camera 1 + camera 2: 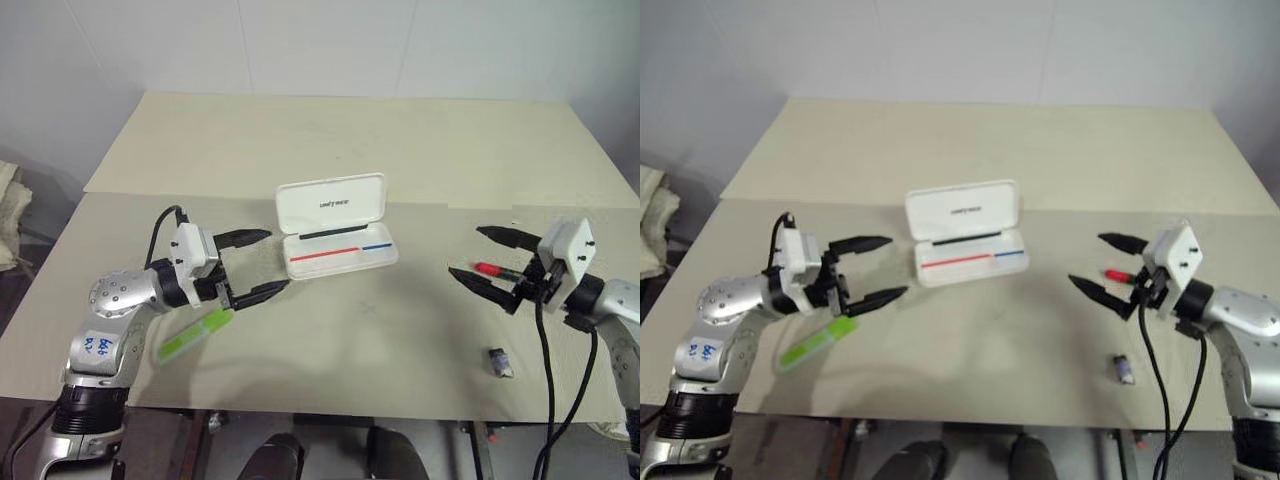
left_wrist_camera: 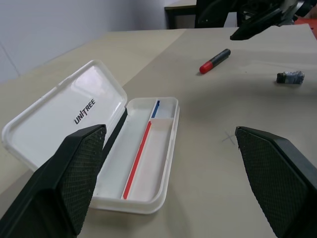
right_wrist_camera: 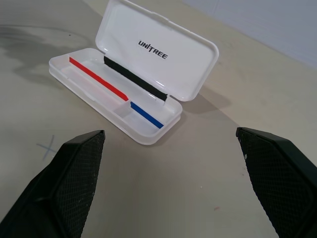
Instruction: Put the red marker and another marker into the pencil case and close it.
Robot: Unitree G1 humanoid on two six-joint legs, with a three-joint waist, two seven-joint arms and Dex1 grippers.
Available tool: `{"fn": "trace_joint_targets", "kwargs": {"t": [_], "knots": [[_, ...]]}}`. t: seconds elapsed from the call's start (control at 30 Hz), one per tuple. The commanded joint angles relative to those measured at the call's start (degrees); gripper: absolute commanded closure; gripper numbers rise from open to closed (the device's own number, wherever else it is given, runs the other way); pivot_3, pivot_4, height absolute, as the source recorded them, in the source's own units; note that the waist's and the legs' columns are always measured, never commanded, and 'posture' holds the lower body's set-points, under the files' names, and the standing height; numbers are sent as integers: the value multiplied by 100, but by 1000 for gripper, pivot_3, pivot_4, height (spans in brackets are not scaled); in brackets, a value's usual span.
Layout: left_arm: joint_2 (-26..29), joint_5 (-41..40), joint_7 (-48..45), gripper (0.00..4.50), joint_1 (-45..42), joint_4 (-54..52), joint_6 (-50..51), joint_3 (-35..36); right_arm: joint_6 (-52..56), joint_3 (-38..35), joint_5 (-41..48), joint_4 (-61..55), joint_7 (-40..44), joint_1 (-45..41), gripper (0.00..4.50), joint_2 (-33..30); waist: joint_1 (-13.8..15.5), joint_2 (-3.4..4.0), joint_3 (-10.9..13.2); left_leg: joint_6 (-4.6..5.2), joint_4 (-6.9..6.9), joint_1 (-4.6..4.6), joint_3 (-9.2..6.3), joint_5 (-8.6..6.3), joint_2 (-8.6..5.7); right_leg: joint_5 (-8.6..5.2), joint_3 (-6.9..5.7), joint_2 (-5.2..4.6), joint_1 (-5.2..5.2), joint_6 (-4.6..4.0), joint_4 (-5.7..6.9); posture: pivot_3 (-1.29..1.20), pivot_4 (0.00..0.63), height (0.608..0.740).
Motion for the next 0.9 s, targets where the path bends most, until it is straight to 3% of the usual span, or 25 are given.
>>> {"fn": "trace_joint_targets", "kwargs": {"t": [0.03,0.17,0.4,0.6,0.9], "knots": [[-35,1,42,31,-91,-84,-95,-16,38,-341,205,-546,-167,355,0,39,3,0,0,1,0,1,2,-1,1,0,0,0,0,0,0,0,150,740],[-121,5,144,31,-230,-53,-63,-62,50,-372,222,-836,-318,679,0,80,2,0,0,0,0,4,9,-2,2,0,0,1,0,0,-1,0,150,740],[-39,51,38,31,-157,-88,-88,-126,17,147,112,-937,-451,353,0,256,-13,-4,0,0,3,25,59,-3,9,4,2,7,4,3,-7,0,150,740],[-3,370,292,1978,-121,26,-49,-193,-13,503,84,-880,-460,57,0,374,-9,-4,0,-2,-1,27,64,-7,30,5,2,10,0,1,-8,0,150,740],[-56,970,388,1978,-707,546,130,-771,119,1159,129,-917,-411,-615,0,598,-6,-5,1,7,4,26,64,-25,26,9,0,10,-4,-3,-4,0,150,740]]}}
